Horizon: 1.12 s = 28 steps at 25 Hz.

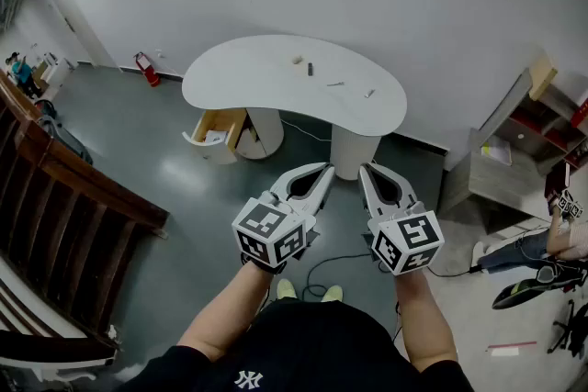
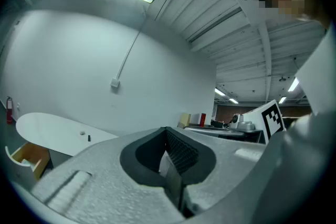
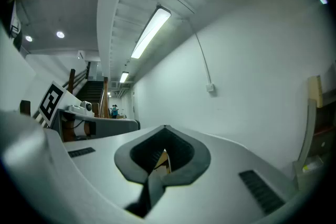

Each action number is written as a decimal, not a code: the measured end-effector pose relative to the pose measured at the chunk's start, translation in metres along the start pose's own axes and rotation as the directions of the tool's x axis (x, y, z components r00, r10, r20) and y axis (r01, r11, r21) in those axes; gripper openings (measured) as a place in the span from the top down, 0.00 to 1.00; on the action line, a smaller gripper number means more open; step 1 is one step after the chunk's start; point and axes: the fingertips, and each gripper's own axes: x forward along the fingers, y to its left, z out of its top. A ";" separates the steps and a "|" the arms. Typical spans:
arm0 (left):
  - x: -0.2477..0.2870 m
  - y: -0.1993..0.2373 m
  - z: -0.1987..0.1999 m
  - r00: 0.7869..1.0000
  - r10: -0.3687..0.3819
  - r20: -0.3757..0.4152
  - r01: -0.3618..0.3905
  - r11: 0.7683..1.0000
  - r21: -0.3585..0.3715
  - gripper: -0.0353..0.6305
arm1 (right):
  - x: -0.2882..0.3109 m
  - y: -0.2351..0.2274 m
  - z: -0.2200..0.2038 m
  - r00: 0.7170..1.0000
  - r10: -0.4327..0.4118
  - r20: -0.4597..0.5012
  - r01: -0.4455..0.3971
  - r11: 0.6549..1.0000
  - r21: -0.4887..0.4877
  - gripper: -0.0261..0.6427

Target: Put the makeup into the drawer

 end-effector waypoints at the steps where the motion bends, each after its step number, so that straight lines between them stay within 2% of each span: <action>1: 0.001 -0.001 0.000 1.000 0.002 0.001 -0.002 1.000 0.000 0.93 | -0.001 0.000 0.000 1.000 0.003 -0.002 -0.003 1.000 -0.003 0.94; 9: 0.002 -0.006 -0.001 1.000 0.008 0.002 -0.008 1.000 -0.003 0.93 | -0.006 -0.001 -0.001 1.000 0.014 -0.003 -0.014 1.000 -0.001 0.94; 15: 0.006 -0.011 -0.006 1.000 0.013 -0.007 -0.013 1.000 -0.008 0.93 | -0.013 -0.003 0.000 0.997 0.061 0.037 -0.064 0.995 0.077 0.94; 28: 0.029 -0.025 -0.015 0.999 0.034 -0.022 -0.034 0.999 0.009 0.93 | -0.022 -0.034 -0.012 0.999 0.039 0.028 -0.041 0.993 0.112 0.94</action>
